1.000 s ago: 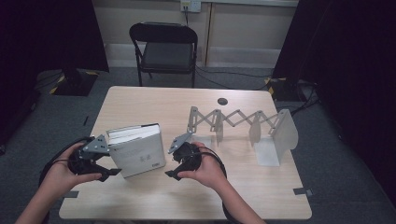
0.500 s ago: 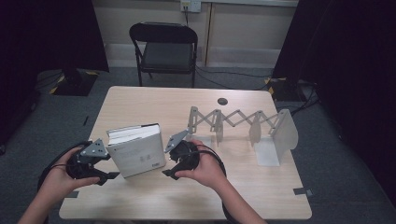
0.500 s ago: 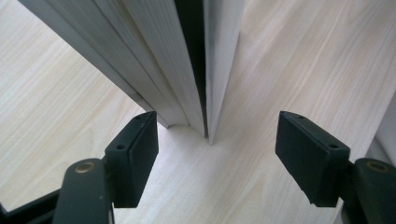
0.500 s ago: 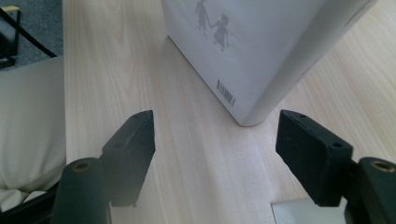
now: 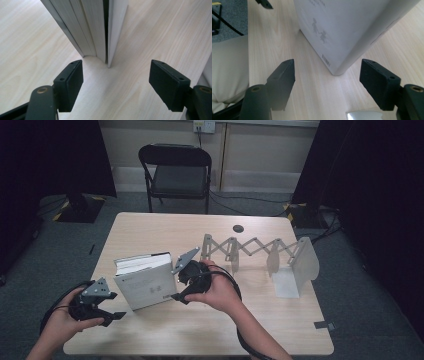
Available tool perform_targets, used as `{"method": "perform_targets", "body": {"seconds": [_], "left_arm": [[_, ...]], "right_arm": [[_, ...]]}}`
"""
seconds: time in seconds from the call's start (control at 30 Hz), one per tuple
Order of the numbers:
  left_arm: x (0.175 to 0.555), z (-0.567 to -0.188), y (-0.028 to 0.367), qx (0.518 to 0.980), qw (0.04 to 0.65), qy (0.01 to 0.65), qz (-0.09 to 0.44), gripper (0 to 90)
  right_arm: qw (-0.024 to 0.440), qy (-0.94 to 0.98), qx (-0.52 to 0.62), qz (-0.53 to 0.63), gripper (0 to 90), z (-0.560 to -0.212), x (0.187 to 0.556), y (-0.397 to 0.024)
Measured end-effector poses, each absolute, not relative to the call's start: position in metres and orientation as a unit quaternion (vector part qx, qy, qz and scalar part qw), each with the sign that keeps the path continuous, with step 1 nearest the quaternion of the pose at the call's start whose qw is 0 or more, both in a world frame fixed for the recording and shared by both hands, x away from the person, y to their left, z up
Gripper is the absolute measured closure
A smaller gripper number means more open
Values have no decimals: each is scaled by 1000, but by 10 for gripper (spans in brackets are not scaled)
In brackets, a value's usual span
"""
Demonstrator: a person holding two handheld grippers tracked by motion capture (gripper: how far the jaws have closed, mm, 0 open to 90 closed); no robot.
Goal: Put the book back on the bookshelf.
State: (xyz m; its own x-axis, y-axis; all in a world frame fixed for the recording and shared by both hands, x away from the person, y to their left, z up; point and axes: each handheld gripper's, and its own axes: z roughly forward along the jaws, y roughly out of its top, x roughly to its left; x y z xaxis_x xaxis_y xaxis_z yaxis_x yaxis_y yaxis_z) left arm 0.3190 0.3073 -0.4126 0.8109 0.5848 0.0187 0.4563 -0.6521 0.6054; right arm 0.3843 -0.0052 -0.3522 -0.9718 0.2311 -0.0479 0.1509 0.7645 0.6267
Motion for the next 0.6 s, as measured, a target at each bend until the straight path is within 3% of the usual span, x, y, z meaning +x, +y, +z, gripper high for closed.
{"method": "perform_targets", "body": {"seconds": [0.6], "left_arm": [[313,-463,313,896,309,308,84,236]], "right_arm": [[68,940,96,320,279,-329,402,7]]}}
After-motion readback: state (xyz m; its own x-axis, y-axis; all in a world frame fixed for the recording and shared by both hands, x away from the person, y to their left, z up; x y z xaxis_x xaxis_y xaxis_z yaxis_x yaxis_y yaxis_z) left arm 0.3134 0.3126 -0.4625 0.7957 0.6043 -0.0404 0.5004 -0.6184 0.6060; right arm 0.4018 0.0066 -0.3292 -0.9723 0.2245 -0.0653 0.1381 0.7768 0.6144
